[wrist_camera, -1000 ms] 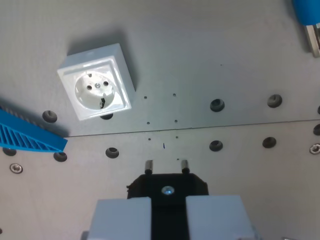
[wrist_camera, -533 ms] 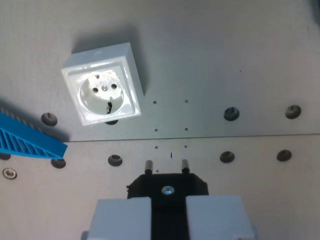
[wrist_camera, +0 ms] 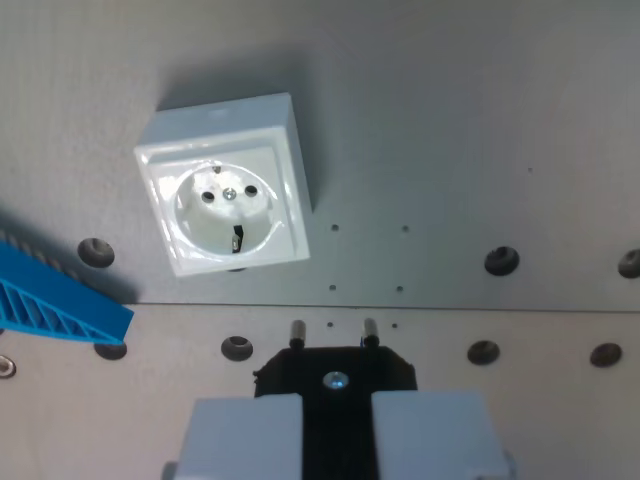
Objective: Move above the white socket
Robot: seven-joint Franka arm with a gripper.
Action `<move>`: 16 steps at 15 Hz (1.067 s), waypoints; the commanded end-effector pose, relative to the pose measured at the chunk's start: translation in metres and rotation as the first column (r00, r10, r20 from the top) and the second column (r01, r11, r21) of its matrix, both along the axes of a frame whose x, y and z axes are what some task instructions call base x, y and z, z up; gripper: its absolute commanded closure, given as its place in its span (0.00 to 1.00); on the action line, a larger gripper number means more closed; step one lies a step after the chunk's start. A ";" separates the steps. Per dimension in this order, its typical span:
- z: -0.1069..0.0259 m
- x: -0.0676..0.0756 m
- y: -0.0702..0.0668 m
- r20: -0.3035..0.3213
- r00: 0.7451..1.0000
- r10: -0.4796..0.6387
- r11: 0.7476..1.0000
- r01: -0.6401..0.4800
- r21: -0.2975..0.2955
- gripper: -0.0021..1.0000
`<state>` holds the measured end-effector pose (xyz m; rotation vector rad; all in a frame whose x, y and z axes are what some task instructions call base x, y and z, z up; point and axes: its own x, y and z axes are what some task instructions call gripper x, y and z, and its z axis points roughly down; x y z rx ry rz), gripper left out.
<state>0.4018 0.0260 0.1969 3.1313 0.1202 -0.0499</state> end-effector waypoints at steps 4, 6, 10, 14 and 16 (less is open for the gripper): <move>-0.032 -0.008 0.012 0.100 0.988 0.118 0.993 -0.119 0.009 1.00; -0.041 -0.009 0.016 0.097 0.987 0.128 0.992 -0.129 0.007 1.00; -0.057 -0.012 0.023 0.098 0.984 0.146 0.989 -0.147 0.004 1.00; -0.069 -0.015 0.028 0.105 0.982 0.159 0.987 -0.160 0.001 1.00; -0.074 -0.016 0.030 0.107 0.981 0.160 0.987 -0.161 0.000 1.00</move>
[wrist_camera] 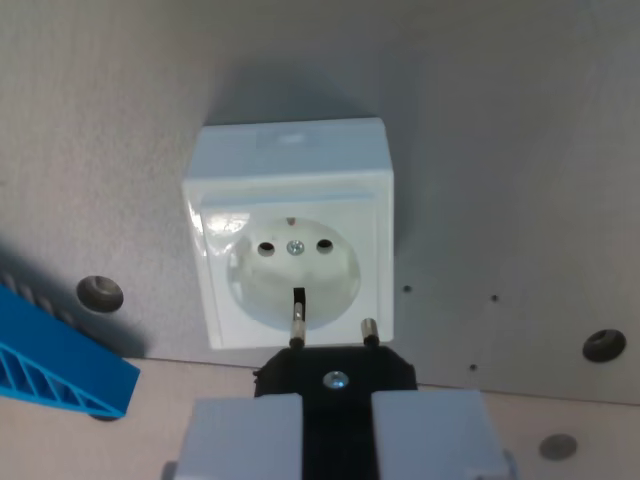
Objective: Move above the white socket
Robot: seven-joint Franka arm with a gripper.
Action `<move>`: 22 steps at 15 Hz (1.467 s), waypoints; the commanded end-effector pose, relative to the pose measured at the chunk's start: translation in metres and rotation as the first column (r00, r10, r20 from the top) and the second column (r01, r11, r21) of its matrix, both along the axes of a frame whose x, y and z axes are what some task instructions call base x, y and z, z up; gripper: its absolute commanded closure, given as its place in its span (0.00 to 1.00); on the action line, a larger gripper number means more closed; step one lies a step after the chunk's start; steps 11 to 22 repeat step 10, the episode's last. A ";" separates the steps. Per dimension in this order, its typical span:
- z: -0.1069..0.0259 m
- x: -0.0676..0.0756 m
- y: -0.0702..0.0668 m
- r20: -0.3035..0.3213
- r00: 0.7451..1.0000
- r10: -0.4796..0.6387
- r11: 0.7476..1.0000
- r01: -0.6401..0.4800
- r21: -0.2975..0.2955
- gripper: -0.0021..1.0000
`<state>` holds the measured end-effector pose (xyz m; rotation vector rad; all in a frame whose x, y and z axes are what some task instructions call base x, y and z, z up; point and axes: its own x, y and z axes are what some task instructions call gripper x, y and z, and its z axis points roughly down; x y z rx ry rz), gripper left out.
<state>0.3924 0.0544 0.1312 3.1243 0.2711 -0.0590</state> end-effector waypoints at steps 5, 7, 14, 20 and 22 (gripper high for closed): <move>-0.019 -0.010 0.007 0.118 0.991 0.060 0.998 -0.061 0.006 1.00; -0.022 -0.011 0.009 0.115 0.992 0.057 0.998 -0.058 0.005 1.00; -0.025 -0.011 0.010 0.115 0.992 0.054 0.998 -0.055 0.004 1.00; -0.025 -0.011 0.010 0.115 0.992 0.054 0.998 -0.055 0.004 1.00; -0.025 -0.011 0.010 0.115 0.992 0.054 0.998 -0.055 0.004 1.00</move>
